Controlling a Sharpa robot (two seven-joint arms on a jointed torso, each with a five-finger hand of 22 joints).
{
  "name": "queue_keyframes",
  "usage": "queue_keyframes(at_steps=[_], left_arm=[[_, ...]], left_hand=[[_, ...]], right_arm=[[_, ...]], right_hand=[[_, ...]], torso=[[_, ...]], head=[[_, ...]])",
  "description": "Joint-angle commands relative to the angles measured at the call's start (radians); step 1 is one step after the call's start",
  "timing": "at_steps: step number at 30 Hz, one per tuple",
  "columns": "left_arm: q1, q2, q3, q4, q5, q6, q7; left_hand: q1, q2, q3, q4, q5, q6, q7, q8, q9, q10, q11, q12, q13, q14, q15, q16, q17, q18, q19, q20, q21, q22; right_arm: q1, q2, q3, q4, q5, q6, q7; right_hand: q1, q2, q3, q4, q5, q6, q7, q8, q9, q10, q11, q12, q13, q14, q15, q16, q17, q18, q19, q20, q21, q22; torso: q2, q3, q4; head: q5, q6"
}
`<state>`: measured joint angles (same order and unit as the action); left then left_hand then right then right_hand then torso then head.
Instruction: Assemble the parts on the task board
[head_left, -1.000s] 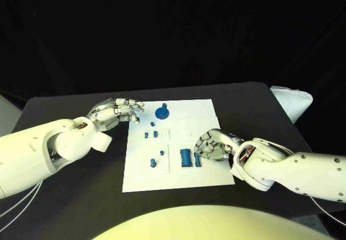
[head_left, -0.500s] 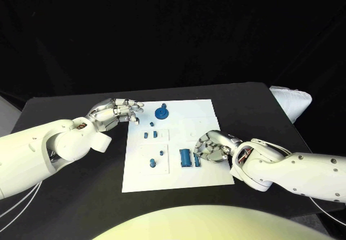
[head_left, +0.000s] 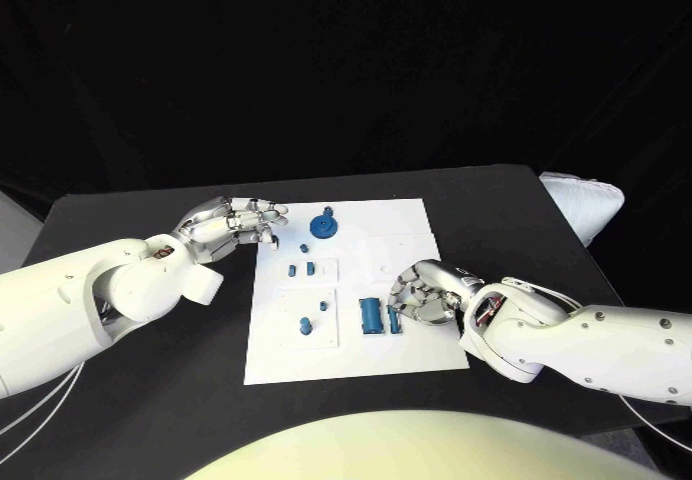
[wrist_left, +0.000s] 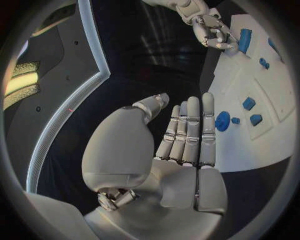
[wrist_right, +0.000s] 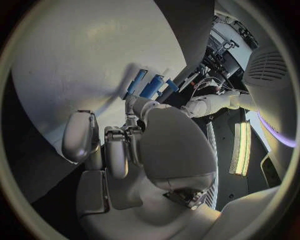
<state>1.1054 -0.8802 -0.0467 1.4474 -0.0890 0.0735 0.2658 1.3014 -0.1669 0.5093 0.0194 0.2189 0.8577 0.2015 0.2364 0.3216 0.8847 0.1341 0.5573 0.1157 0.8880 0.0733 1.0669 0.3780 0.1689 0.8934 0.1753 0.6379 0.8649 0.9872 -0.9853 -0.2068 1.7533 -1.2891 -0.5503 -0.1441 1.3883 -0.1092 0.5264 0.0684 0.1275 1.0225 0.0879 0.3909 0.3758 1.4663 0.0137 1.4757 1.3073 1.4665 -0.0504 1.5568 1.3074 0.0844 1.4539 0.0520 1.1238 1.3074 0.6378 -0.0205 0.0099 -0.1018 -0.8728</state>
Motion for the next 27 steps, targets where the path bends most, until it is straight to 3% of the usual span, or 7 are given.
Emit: queue_keyframes(at_steps=[1, 7, 13, 17, 20, 23, 27], left_arm=[[-0.001, 0.002, 0.001, 0.002, 0.000, 0.018, 0.006], [-0.001, 0.006, 0.000, -0.004, 0.002, 0.010, 0.016], [-0.001, 0.010, 0.000, -0.017, 0.014, -0.018, 0.038], [-0.001, 0.017, 0.000, -0.030, 0.024, -0.053, 0.063], [-0.001, 0.022, 0.000, -0.040, 0.030, -0.088, 0.087], [-0.001, 0.033, 0.001, -0.067, 0.030, -0.137, 0.122], [-0.001, 0.066, 0.001, -0.130, 0.026, -0.202, 0.173]], left_hand=[[-0.005, 0.005, 0.001, 0.007, 0.006, -0.007, -0.003, 0.005, -0.001, -0.003, 0.006, -0.005, -0.001, -0.001, 0.004, -0.005, 0.001, 0.013, 0.007, -0.001, -0.005, -0.001], [-0.005, 0.005, 0.001, 0.007, 0.006, -0.007, -0.003, 0.005, -0.001, -0.003, 0.006, -0.005, -0.001, -0.001, 0.004, -0.005, 0.001, 0.013, 0.007, -0.001, -0.005, -0.001], [-0.005, 0.004, 0.000, 0.008, 0.005, -0.009, -0.002, 0.004, -0.001, -0.003, 0.006, -0.005, -0.001, -0.001, 0.004, -0.005, 0.001, 0.013, 0.008, -0.001, -0.007, -0.002], [-0.002, 0.005, 0.001, 0.007, 0.005, -0.009, -0.004, 0.006, -0.001, -0.002, 0.005, -0.004, -0.001, -0.001, 0.004, -0.005, 0.002, 0.014, 0.008, -0.001, -0.008, -0.003], [0.001, 0.005, 0.001, 0.007, 0.004, -0.003, -0.007, 0.010, 0.000, 0.002, 0.003, -0.002, 0.000, -0.004, 0.003, -0.007, 0.002, 0.013, 0.008, -0.001, -0.010, -0.005], [0.004, -0.002, 0.003, 0.011, 0.003, -0.005, -0.007, 0.014, -0.003, -0.009, 0.007, -0.011, -0.005, -0.057, 0.013, -0.045, -0.011, 0.009, -0.023, 0.005, -0.044, -0.021], [0.010, -0.009, 0.000, 0.021, 0.001, -0.029, -0.012, 0.012, -0.015, -0.075, 0.046, -0.083, -0.047, -0.188, 0.061, -0.186, -0.074, -0.005, -0.121, 0.044, -0.173, -0.093]], right_arm=[[-0.001, -0.005, 0.000, 0.002, 0.046, -0.077, 0.079], [0.022, -0.024, 0.003, 0.016, 0.331, -0.163, 0.267], [0.085, -0.024, 0.008, -0.013, 0.576, -0.152, 0.380], [0.127, 0.001, 0.011, -0.091, 0.699, -0.121, 0.444], [0.148, 0.032, 0.016, -0.165, 0.784, -0.096, 0.482], [0.163, 0.076, 0.025, -0.259, 0.861, -0.065, 0.519], [0.170, 0.128, 0.034, -0.362, 0.911, -0.028, 0.548]], right_hand=[[-0.009, -0.009, 0.009, -0.005, 0.014, -0.019, 0.007, 0.003, 0.001, 0.045, 0.001, -0.015, 0.199, 0.097, -0.004, 0.001, 0.233, -0.001, -0.006, -0.003, -0.020, 0.029], [-0.071, -0.060, -0.015, 0.009, 0.085, -0.062, 0.028, -0.035, -0.015, 0.024, 0.020, -0.045, 0.182, 0.093, 0.012, -0.007, 0.215, 0.006, -0.021, 0.009, -0.067, 0.010], [-0.093, -0.074, -0.031, 0.019, 0.098, -0.079, 0.038, -0.054, -0.025, -0.010, 0.029, -0.097, 0.151, 0.081, 0.020, -0.028, 0.172, 0.021, -0.051, 0.017, -0.163, -0.037], [-0.082, -0.072, -0.027, 0.014, 0.089, -0.094, 0.051, -0.068, -0.030, -0.204, 0.039, -0.402, -0.043, -0.011, 0.028, -0.200, -0.086, 0.090, -0.216, 0.030, -0.628, -0.276], [-0.075, -0.073, -0.018, 0.010, 0.084, -0.106, 0.056, -0.070, -0.029, -0.345, 0.042, -0.665, -0.234, -0.094, 0.031, -0.403, -0.317, 0.097, -0.254, 0.034, -0.735, -0.352], [-0.068, -0.076, 0.000, 0.008, 0.078, -0.119, 0.062, -0.065, -0.023, -0.422, 0.053, -0.883, -0.431, -0.199, 0.042, -0.731, -0.596, 0.096, -0.288, 0.045, -0.823, -0.435], [-0.066, -0.082, 0.018, 0.009, 0.055, -0.132, 0.081, -0.076, -0.026, -0.412, 0.067, -1.088, -0.674, -0.252, 0.072, -0.926, -0.656, 0.097, -0.352, 0.072, -0.920, -0.527]], torso=[[-0.002, -0.0002, -0.0006], [-0.006, -0.0036, -0.0028], [-0.014, -0.0117, -0.0071], [-0.026, -0.0213, -0.0111], [-0.032, -0.0262, -0.0141], [-0.036, -0.0288, -0.0162], [-0.048, -0.0305, -0.0160]], head=[[-0.001, 0.000], [0.000, 0.000], [-0.001, 0.000], [0.006, 0.000], [0.011, 0.001], [0.021, 0.034], [0.033, 0.066]])
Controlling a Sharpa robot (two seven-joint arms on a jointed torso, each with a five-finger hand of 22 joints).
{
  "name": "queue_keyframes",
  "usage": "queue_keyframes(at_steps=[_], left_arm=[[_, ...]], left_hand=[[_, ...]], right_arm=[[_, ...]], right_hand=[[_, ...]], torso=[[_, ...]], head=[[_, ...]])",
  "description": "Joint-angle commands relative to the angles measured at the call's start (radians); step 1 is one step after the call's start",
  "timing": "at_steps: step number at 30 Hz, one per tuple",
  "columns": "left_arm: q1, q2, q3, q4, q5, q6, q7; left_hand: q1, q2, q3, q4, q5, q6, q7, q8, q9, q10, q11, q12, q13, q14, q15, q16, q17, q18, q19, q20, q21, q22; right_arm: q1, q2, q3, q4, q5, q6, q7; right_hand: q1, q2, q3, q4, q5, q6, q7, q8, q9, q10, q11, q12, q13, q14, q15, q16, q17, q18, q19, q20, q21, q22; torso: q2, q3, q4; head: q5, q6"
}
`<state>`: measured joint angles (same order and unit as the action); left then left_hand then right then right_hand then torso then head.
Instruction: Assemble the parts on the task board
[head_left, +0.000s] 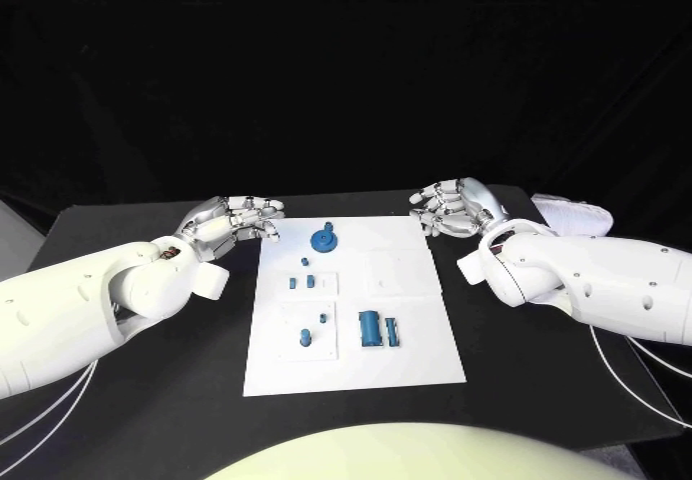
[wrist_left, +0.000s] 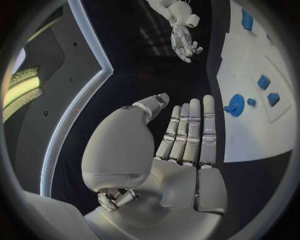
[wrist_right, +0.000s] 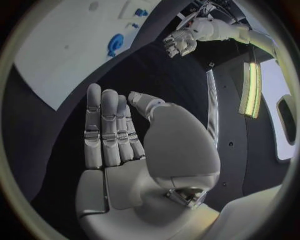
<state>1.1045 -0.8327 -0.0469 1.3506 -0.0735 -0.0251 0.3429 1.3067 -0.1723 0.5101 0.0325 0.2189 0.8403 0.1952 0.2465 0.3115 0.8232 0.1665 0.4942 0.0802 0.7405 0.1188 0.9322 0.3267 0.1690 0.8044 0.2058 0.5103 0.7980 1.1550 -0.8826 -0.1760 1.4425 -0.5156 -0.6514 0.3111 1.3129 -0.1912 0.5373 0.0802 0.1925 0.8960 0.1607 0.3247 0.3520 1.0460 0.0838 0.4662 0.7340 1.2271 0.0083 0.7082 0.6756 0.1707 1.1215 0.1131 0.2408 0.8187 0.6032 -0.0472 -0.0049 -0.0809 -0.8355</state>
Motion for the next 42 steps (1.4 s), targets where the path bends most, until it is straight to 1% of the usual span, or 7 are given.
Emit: queue_keyframes(at_steps=[1, 9, 10, 13, 18, 19, 42], left_arm=[[0.000, 0.027, 0.001, -0.048, 0.012, -0.121, 0.110], [0.000, 0.086, 0.002, -0.144, 0.030, -0.242, 0.204], [0.000, 0.081, 0.001, -0.136, 0.010, -0.154, 0.115], [-0.001, 0.080, 0.002, -0.129, 0.011, -0.166, 0.116], [-0.006, 0.078, 0.006, -0.098, 0.017, -0.217, 0.121], [-0.007, 0.077, 0.007, -0.088, 0.018, -0.233, 0.123], [-0.054, 0.053, 0.047, 0.219, 0.073, -0.744, 0.177]], left_hand=[[0.007, -0.005, -0.005, 0.010, 0.001, -0.021, -0.017, -0.002, -0.013, -0.016, 0.025, -0.038, -0.016, -0.060, 0.030, -0.105, -0.048, -0.006, -0.050, 0.027, -0.092, -0.059], [0.027, 0.010, -0.035, 0.012, 0.002, -0.056, -0.051, -0.040, -0.074, -0.021, 0.018, -0.174, -0.018, -0.105, 0.072, -0.411, -0.172, -0.002, -0.106, 0.082, -0.351, -0.277], [-0.378, 0.172, -0.510, -0.033, -0.219, -0.840, -0.195, -0.246, -0.312, -0.823, -0.167, -0.494, -0.080, -0.741, -0.119, -0.932, -0.327, -0.169, -0.804, -0.206, -0.510, -0.798], [-0.453, 0.172, -0.510, -0.033, -0.219, -0.840, -0.195, -0.246, -0.312, -0.823, -0.167, -0.494, -0.080, -0.741, -0.119, -0.932, -0.327, -0.169, -0.804, -0.206, -0.510, -0.798], [-0.592, 0.172, -0.510, -0.033, -0.219, -0.840, -0.195, -0.246, -0.312, -0.823, -0.167, -0.494, -0.080, -0.741, -0.119, -0.932, -0.327, -0.169, -0.804, -0.206, -0.510, -0.798], [-1.307, 0.172, -0.510, -0.033, -0.219, -0.840, -0.195, -0.246, -0.312, -0.823, -0.167, -0.494, -0.080, -0.741, -0.119, -0.932, -0.327, -0.169, -0.804, -0.206, -0.510, -0.798], [-1.307, 0.172, -0.510, -0.033, -0.219, -0.840, -0.195, -0.246, -0.312, -0.823, -0.167, -0.494, -0.080, -0.741, -0.119, -0.932, -0.327, -0.169, -0.804, -0.206, -0.510, -0.798]], right_arm=[[0.003, 0.037, 0.004, -0.074, 0.148, 0.083, 0.098], [0.005, 0.123, 0.014, -0.228, 0.198, 0.162, 0.123], [0.005, 0.116, 0.013, -0.214, 0.141, 0.083, 0.070], [0.002, 0.116, 0.018, -0.203, 0.153, 0.076, 0.075], [-0.013, 0.114, 0.040, -0.157, 0.203, 0.049, 0.094], [-0.018, 0.113, 0.047, -0.142, 0.220, 0.040, 0.100], [-0.105, 0.103, 0.176, 0.127, 0.516, -0.119, 0.209]], right_hand=[[0.005, -0.001, 0.011, 0.002, -0.011, -0.007, 0.010, -0.015, -0.004, 0.000, 0.012, -0.121, -0.150, -0.037, 0.019, -0.118, -0.036, 0.006, -0.039, 0.020, -0.059, -0.058], [-0.003, -0.011, 0.040, 0.019, -0.058, -0.012, 0.043, -0.081, -0.023, 0.033, 0.060, -0.331, -0.488, -0.174, 0.094, -0.416, -0.189, 0.013, -0.189, 0.107, -0.180, -0.281], [-0.396, 0.191, -0.537, -0.080, -0.192, -0.896, -0.161, -0.325, -0.352, -0.293, -0.084, -0.466, -0.734, -0.487, -0.008, -0.708, -0.676, -0.171, -1.122, -0.113, -0.241, -0.819], [-0.473, 0.191, -0.537, -0.080, -0.192, -0.896, -0.161, -0.325, -0.352, -1.046, -0.084, -0.466, -0.734, -1.227, -0.008, -0.708, -0.676, -0.171, -1.122, -0.113, -0.241, -0.819], [-0.610, 0.191, -0.537, -0.080, -0.192, -0.896, -0.161, -0.325, -0.352, -1.046, -0.084, -0.466, -0.734, -1.227, -0.008, -0.708, -0.676, -0.171, -1.122, -0.113, -0.241, -0.819], [-1.313, 0.191, -0.537, -0.080, -0.192, -0.896, -0.161, -0.325, -0.352, -1.046, -0.084, -0.466, -0.734, -1.227, -0.008, -0.708, -0.676, -0.171, -1.122, -0.113, -0.241, -0.819], [-1.313, 0.191, -0.537, -0.080, -0.192, -0.896, -0.161, -0.325, -0.352, -1.046, -0.084, -0.466, -0.734, -1.227, -0.008, -0.708, -0.676, -0.171, -1.122, -0.113, -0.241, -0.819]], torso=[[-0.015, -0.0037, -0.0015], [-0.027, 0.0005, -0.0009], [-0.021, -0.0020, -0.0016], [-0.023, -0.0002, -0.0014], [-0.029, 0.0073, -0.0004], [-0.030, 0.0097, -0.0001], [-0.059, 0.0472, 0.0049]], head=[[0.015, 0.034], [0.040, 0.085], [0.034, 0.070], [0.036, 0.076], [0.043, 0.101], [0.045, 0.109], [0.081, 0.236]])
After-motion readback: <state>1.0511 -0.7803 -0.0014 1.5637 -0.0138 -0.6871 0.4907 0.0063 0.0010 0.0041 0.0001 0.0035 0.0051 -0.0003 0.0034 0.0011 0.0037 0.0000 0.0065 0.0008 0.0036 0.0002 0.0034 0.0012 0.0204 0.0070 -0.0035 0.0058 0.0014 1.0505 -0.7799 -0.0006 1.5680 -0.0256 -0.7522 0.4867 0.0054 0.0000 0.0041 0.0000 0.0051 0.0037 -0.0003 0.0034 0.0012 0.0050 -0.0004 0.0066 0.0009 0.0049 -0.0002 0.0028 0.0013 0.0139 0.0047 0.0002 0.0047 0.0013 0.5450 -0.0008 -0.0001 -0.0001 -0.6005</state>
